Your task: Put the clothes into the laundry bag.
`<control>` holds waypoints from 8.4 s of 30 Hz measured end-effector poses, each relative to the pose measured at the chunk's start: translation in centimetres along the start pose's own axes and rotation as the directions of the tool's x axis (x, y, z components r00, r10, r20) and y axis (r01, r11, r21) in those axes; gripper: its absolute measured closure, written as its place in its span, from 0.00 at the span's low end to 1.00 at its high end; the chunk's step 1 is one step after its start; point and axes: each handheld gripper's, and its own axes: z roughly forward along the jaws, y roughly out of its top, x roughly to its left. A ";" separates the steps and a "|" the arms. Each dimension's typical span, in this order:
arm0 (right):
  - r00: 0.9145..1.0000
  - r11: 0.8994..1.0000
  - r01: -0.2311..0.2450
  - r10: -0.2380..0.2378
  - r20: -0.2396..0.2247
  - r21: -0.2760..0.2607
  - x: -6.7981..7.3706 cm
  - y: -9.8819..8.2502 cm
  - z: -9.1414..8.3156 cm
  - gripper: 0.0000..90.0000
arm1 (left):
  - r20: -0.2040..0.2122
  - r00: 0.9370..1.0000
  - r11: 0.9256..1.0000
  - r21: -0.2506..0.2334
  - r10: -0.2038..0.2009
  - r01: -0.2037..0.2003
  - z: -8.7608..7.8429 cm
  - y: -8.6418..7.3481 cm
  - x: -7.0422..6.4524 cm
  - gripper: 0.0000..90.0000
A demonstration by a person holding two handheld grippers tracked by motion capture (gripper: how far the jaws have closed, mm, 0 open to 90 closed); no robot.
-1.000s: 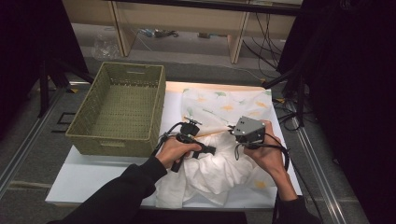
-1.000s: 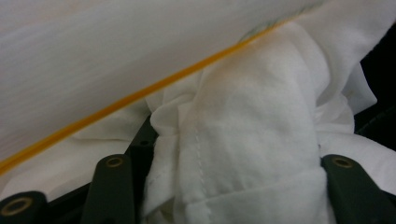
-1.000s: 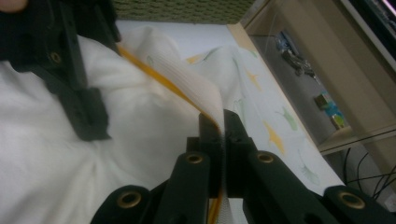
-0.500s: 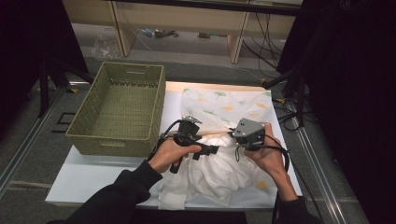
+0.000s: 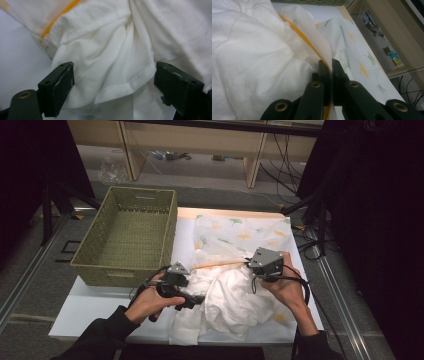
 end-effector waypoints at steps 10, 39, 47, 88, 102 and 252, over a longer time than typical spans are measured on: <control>1.000 1.000 0.002 -0.002 -0.019 -0.013 0.0 0.0 0.1 1.00 | 0.046 0.993 0.992 -0.057 0.111 -0.108 2.6 2.3 -2.5 0.84; 0.996 0.998 0.045 -0.048 -0.074 -0.047 1.1 1.2 -0.5 1.00 | -0.155 0.985 0.992 -0.095 0.072 -0.087 1.0 3.3 0.5 0.24; 0.996 0.998 0.047 -0.050 -0.075 -0.044 1.3 1.2 -0.3 1.00 | -0.041 0.995 0.991 -0.088 0.094 -0.098 4.6 3.1 0.8 0.73; 0.992 0.994 0.099 -0.102 -0.070 -0.038 0.8 1.1 -0.7 1.00 | 0.142 0.986 0.994 0.048 0.090 -0.097 5.7 2.5 -5.1 0.17; 0.995 0.994 0.088 -0.091 -0.035 -0.065 0.6 1.7 -2.2 1.00 | 0.135 0.990 0.994 -0.108 0.032 -0.018 5.7 7.3 -3.7 0.86; 0.983 0.993 0.070 -0.054 -0.176 0.090 2.1 -0.2 0.8 1.00 | -0.025 0.997 0.996 0.056 0.070 -0.069 7.0 1.3 -0.2 0.20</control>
